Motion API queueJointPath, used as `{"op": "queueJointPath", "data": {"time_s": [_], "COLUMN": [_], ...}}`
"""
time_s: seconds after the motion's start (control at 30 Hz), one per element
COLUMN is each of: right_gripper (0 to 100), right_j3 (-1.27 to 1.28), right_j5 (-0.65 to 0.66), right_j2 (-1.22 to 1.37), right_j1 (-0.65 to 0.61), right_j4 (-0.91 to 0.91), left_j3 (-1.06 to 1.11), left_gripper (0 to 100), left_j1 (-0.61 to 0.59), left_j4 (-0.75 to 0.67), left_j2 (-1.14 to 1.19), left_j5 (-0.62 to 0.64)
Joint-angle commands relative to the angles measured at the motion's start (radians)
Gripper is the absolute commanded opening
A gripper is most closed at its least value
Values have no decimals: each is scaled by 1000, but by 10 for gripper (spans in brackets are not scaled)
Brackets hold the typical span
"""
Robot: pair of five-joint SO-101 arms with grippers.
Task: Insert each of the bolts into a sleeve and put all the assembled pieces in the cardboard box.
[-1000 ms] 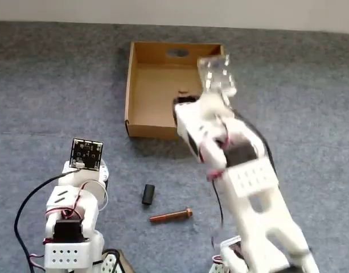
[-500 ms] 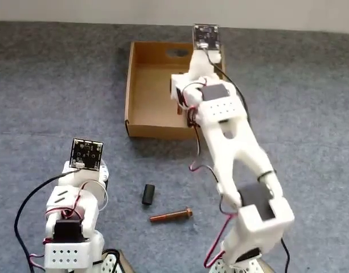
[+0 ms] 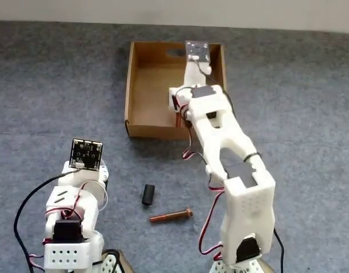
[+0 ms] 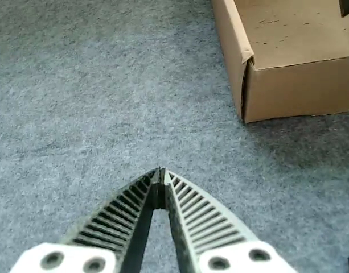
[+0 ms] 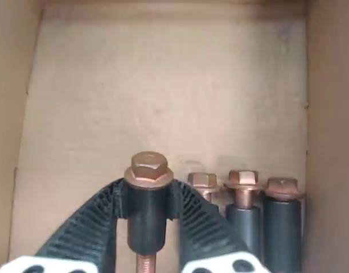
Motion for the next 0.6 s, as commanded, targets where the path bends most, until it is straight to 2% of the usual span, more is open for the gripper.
{"op": "queueJointPath", "data": {"time_s": [0.0,0.57], "right_gripper": [5,9], "right_j3": [-68,-71], "right_j5": [-8,-8], "right_j2": [-2,81], "right_j1": [-19,-22], "right_j4": [48,70], "left_j3": [16,16], "left_gripper": [14,14], "left_j1": [15,15], "left_j4": [2,2], "left_j2": [2,2], "left_j5": [-6,-6]}}
